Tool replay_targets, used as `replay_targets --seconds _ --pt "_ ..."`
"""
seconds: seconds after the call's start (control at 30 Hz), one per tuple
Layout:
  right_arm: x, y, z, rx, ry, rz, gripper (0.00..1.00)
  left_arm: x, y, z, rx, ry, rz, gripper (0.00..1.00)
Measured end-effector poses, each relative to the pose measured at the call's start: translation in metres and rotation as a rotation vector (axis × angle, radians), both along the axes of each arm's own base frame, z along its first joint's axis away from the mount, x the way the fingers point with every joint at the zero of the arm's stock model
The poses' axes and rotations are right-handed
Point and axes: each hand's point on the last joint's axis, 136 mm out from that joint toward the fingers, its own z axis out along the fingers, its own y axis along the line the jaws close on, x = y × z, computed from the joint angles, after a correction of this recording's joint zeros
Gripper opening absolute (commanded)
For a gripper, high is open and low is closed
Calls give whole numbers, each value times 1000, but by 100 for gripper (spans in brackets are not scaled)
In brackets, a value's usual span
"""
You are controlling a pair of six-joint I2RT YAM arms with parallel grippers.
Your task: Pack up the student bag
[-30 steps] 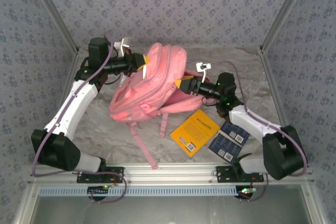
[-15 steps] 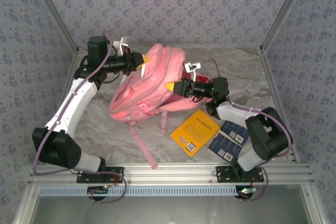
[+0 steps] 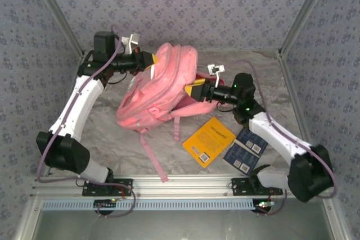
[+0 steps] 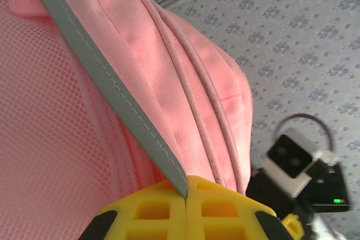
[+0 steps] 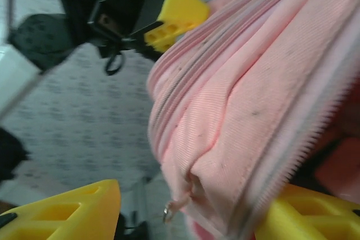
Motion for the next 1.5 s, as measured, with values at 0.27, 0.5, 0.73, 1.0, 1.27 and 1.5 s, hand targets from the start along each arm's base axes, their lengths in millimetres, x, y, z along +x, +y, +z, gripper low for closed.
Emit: replay_targets --seconds 0.27,0.5,0.73,1.0,1.27,1.5 --pt "7 -67 -45 -395 31 -404 43 -7 -2 -27 187 -50 -8 0" --pt "-16 -131 -70 -669 159 -642 32 -5 -19 -48 369 -108 -46 0" --pt "-36 -173 -109 -863 364 -765 70 3 -40 -89 565 -145 -93 0" --pt "-64 -207 -126 -679 510 -883 78 21 -46 -138 718 -117 -106 0" --pt "-68 -183 -178 -682 766 -829 75 49 -47 -172 858 -96 -92 15" --pt "-106 -147 -223 -725 916 -737 79 21 -45 -183 751 -19 -74 41"
